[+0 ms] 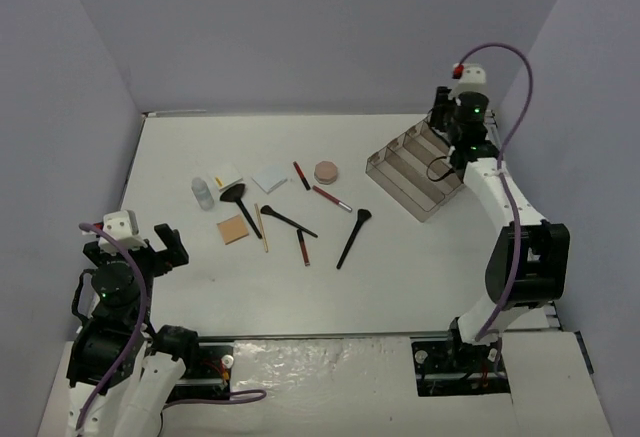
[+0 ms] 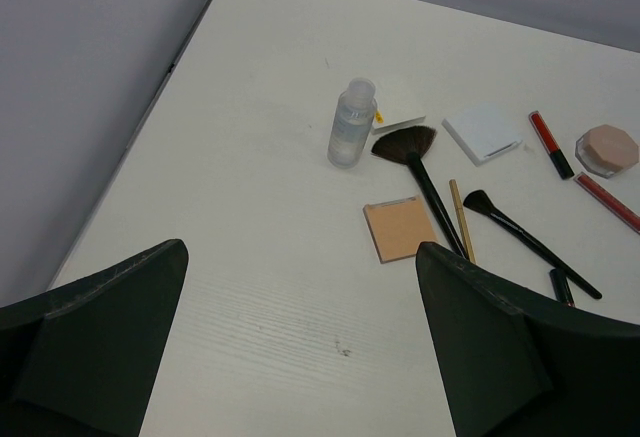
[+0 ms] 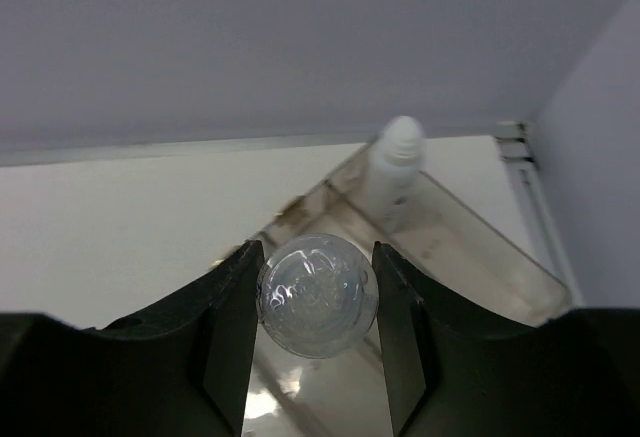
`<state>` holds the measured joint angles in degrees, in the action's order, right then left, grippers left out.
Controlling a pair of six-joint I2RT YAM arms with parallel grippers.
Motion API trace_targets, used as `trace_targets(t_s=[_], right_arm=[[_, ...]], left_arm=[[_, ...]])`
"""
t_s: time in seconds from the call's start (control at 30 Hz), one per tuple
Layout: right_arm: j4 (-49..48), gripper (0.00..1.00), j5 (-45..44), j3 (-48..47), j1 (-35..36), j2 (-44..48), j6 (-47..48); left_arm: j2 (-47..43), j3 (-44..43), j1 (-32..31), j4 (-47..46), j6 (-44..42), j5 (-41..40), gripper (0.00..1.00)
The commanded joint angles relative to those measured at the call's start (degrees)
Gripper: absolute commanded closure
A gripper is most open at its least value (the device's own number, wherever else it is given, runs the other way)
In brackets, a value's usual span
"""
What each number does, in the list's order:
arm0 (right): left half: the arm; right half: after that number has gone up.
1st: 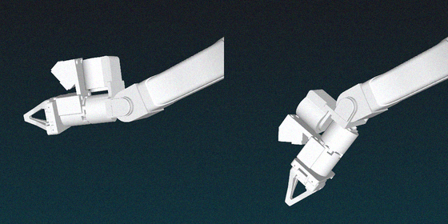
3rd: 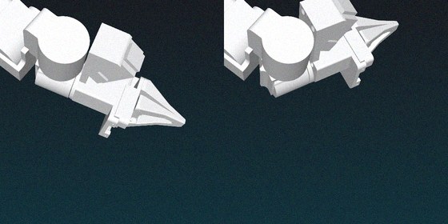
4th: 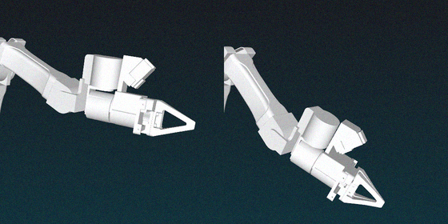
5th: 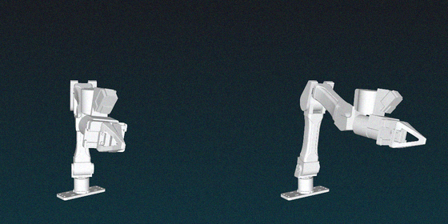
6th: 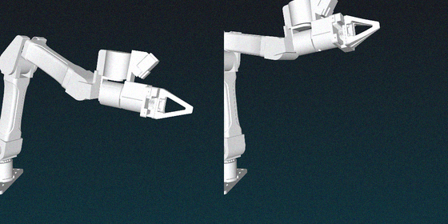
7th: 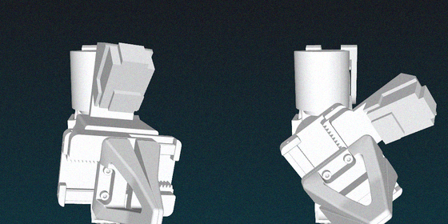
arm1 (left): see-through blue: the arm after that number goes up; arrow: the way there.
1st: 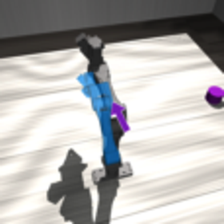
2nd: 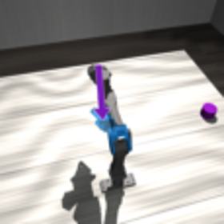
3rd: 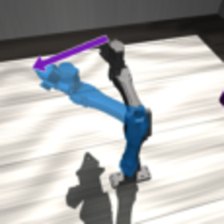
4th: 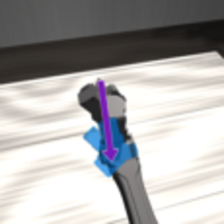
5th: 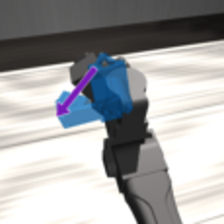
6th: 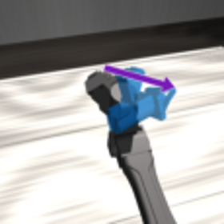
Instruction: Organize the makeup
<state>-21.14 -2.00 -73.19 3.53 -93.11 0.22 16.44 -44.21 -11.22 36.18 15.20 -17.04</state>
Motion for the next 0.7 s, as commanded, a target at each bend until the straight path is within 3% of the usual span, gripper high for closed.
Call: trace_targets(t_s=[0.0,0.13,0.4,0.67], right_arm=[[-5.87,1.0,2.39,-3.48,-6.81,-0.75,-1.99],[-7.99,1.0,4.35,-7.31,-12.09,-5.63,-2.22],[-10.4,1.0,8.78,-13.56,-16.08,-16.41,-1.71],[-12.7,1.0,19.76,-15.81,-18.14,-24.1,0.15]], left_arm=[[0.25,-1.15,0.24,-2.69,0.18,-0.47,0.03],[0.25,-1.23,0.09,-2.81,0.18,-0.13,0.03],[0.34,-1.06,0.06,-3.14,0.0,-0.36,0.03],[2.04,-1.0,0.15,-3.75,-0.26,0.13,0.03]])
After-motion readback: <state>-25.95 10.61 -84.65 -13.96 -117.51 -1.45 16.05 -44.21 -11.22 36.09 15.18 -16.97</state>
